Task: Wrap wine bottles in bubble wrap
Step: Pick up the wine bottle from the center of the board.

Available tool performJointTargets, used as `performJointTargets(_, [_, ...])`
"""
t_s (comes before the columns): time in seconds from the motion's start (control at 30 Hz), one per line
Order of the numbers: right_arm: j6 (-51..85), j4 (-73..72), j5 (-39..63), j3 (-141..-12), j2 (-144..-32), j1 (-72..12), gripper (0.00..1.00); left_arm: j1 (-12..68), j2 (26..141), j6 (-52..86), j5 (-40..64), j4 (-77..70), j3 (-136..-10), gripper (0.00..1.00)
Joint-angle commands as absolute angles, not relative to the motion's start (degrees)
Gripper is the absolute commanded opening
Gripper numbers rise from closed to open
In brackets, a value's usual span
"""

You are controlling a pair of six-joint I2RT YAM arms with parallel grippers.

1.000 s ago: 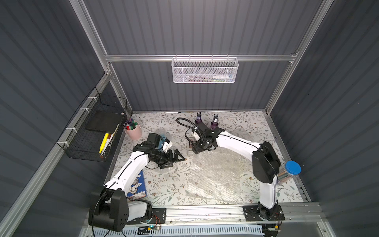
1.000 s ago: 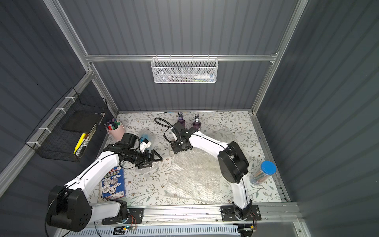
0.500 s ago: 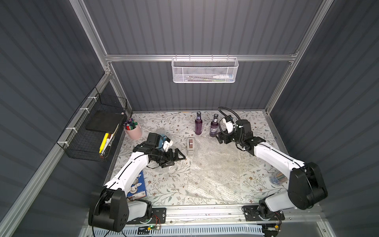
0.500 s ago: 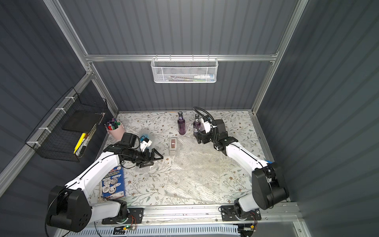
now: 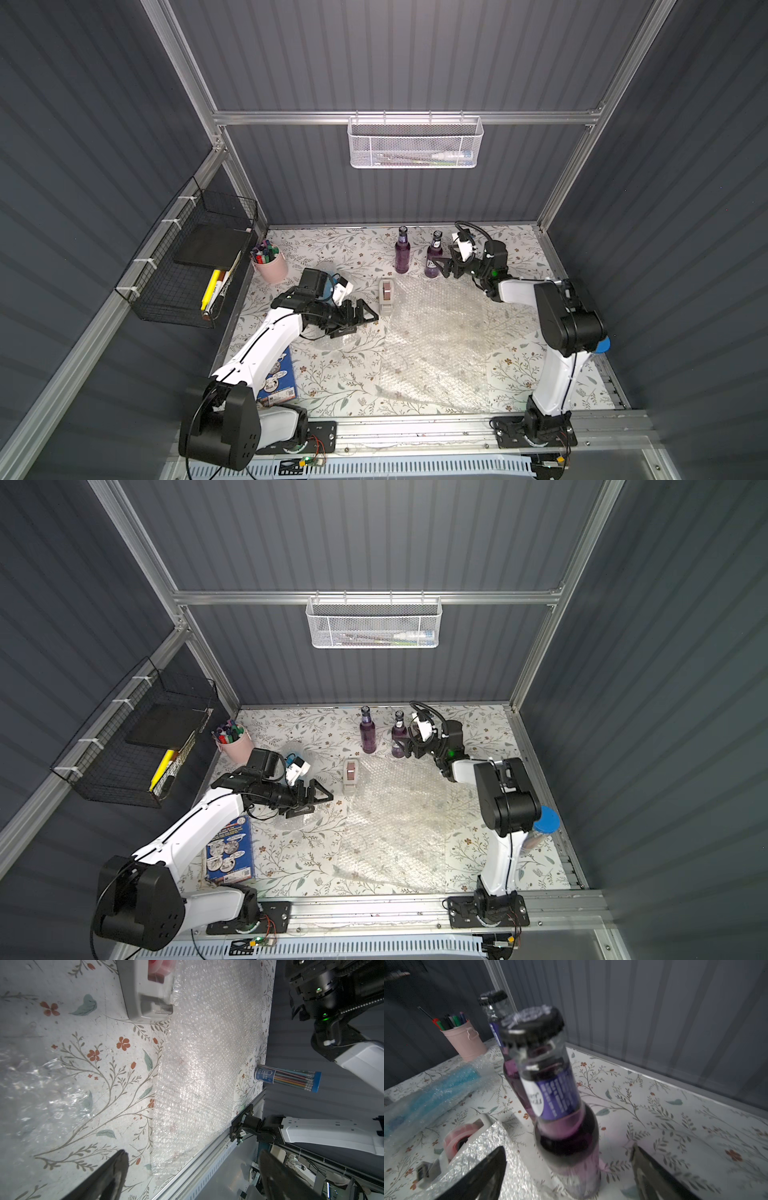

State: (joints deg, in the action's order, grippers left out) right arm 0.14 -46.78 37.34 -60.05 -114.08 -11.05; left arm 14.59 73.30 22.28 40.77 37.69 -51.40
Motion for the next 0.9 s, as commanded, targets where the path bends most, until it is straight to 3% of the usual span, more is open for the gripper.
performJointTargets(0.0, [8.9, -70.1, 44.5, -63.9, -119.5, -10.8, 0.91, 14.9, 73.7, 22.2, 41.0, 38.7, -52.1, 0.99])
performJointTargets(0.23, [7.7, -67.7, 45.6, -68.7, -121.2, -11.3, 0.75, 14.9, 73.1, 22.3, 39.7, 40.1, -52.3, 0.99])
performJointTargets(0.4, [7.3, -67.3, 47.3, -68.7, -121.6, -11.6, 0.57, 15.0, 74.3, 22.2, 39.9, 40.1, -52.8, 1.00])
performJointTargets(0.57, [4.3, -65.1, 47.3, -68.2, -121.2, -11.6, 0.49, 15.1, 74.3, 21.7, 39.7, 41.3, -53.5, 1.00])
performJointTargets(0.87, [-3.1, -57.9, 47.2, -67.6, -117.0, -11.7, 0.17, 15.1, 73.9, 21.6, 39.7, 41.7, -54.0, 1.00])
